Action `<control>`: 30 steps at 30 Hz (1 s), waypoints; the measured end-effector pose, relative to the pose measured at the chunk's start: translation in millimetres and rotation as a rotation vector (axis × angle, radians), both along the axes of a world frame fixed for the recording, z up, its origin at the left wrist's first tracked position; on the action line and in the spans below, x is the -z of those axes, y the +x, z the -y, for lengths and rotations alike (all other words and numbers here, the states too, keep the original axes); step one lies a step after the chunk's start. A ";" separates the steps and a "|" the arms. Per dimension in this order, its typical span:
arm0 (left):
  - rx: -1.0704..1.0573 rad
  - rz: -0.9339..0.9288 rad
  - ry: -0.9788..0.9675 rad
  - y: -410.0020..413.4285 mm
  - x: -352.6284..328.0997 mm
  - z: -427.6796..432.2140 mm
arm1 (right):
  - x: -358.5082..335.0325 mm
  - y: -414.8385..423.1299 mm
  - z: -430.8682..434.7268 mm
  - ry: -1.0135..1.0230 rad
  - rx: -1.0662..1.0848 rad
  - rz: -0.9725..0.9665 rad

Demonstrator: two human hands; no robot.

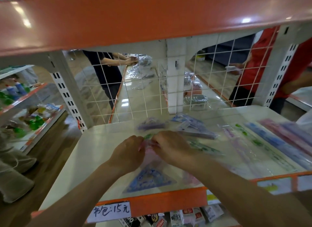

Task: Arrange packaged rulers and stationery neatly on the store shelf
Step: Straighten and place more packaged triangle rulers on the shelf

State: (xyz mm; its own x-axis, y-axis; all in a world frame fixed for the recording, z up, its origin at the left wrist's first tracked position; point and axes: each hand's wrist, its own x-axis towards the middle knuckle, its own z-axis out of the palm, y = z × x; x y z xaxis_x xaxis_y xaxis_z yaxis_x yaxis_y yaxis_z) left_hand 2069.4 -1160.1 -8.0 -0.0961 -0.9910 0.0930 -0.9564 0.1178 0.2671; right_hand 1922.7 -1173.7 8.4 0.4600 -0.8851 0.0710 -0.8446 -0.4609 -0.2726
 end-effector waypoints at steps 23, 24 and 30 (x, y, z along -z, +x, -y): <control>-0.151 -0.828 0.457 22.0 -30.8 1.7 | -9.9 -22.7 12.2 0.112 -0.058 0.146; -0.155 -0.840 0.453 22.4 -30.4 1.3 | -9.2 -22.2 12.0 0.102 -0.072 0.134; -0.022 -0.390 0.272 18.7 -26.9 0.5 | -9.2 -21.3 10.6 0.097 -0.070 0.139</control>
